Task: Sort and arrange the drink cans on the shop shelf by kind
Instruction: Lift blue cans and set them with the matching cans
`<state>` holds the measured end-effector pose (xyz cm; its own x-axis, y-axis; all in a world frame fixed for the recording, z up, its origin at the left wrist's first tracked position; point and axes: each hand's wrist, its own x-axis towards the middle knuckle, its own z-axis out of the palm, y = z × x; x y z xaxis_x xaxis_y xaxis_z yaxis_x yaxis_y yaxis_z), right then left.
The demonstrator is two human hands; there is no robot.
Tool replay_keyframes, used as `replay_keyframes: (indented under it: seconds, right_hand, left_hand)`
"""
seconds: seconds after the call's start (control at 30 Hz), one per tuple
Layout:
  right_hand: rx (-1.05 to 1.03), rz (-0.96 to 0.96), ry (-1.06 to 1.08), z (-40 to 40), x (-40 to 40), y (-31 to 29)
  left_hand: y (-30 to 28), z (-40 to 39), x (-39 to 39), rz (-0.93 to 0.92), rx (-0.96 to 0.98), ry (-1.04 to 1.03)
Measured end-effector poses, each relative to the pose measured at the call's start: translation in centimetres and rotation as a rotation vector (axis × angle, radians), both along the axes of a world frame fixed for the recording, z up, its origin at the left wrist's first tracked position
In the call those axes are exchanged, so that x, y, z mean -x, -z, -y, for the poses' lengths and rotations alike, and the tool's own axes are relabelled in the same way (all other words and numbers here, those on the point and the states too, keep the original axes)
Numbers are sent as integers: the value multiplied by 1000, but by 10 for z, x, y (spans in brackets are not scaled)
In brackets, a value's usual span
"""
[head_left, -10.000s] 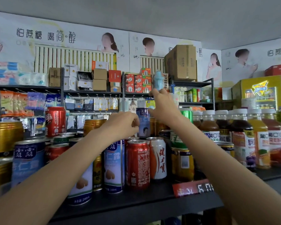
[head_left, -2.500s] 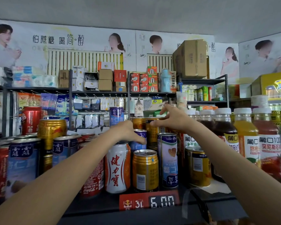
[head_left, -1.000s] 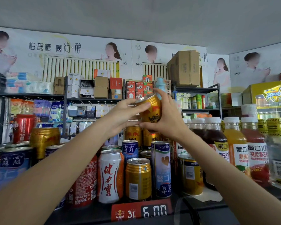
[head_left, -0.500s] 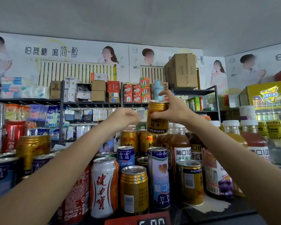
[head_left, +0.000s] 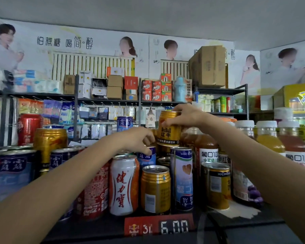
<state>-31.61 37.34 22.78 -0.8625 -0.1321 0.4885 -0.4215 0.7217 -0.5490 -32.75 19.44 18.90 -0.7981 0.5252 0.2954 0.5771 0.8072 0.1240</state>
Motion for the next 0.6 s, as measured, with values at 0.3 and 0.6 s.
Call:
replay_keyframes:
  seconds: [0.3, 0.6]
  right_hand:
    - [63, 64, 1, -10, 8, 4]
    - [294, -162, 28, -57, -45, -15]
  left_hand:
    - [12, -1, -30, -104, -175, 89]
    - [29, -61, -28, 96, -209, 42]
